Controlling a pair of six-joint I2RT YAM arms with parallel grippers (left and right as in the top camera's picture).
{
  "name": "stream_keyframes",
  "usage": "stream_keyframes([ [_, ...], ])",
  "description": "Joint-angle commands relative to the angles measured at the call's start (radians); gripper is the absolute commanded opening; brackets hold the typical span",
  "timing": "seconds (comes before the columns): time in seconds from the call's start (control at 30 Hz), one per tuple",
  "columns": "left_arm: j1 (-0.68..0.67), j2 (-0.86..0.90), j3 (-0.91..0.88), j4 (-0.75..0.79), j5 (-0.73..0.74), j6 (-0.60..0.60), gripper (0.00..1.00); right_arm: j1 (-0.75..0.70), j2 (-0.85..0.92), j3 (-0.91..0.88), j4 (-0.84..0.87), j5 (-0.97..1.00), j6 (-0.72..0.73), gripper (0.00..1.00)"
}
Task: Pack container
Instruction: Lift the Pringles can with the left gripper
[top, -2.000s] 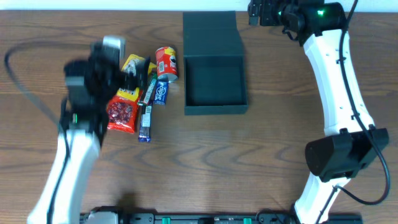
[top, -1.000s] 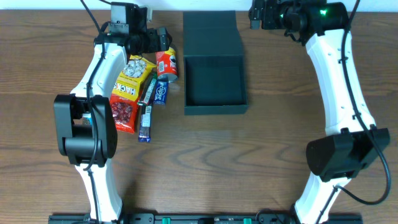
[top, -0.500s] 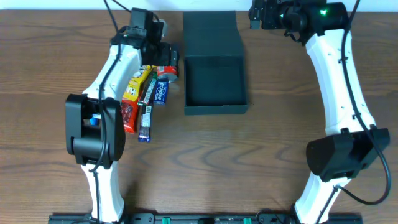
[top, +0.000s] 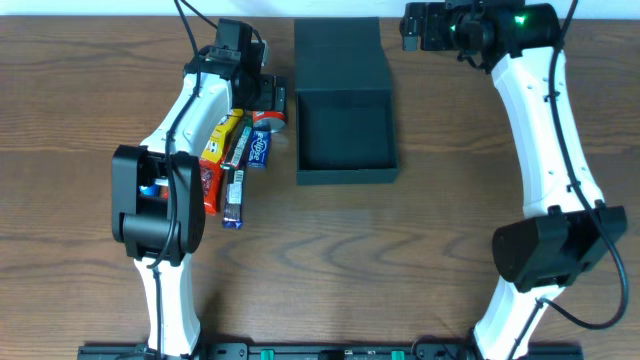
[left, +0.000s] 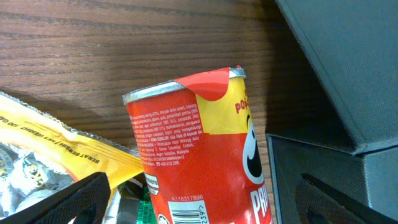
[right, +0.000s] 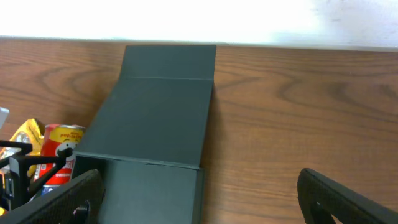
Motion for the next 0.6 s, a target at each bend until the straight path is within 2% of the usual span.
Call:
stream_keyframes([
  [0.0,0.002,0.026,0.012,0.001,-0.014,-0.008,0.96,0.01,0.009,-0.003,-0.001,-0.006,-0.014,0.99],
  [0.33,0.002,0.064,0.012,0.021,0.021,-0.008,1.0,0.01,0.009,-0.003,0.0,-0.006,-0.015,0.99],
  [0.37,0.002,0.069,0.012,0.022,0.026,-0.008,0.95,0.01,0.009,-0.003,0.0,-0.006,-0.015,0.99],
  [0.57,0.002,0.078,0.012,0.052,0.056,-0.008,0.92,0.01,0.009,-0.003,0.002,-0.006,-0.015,0.99],
])
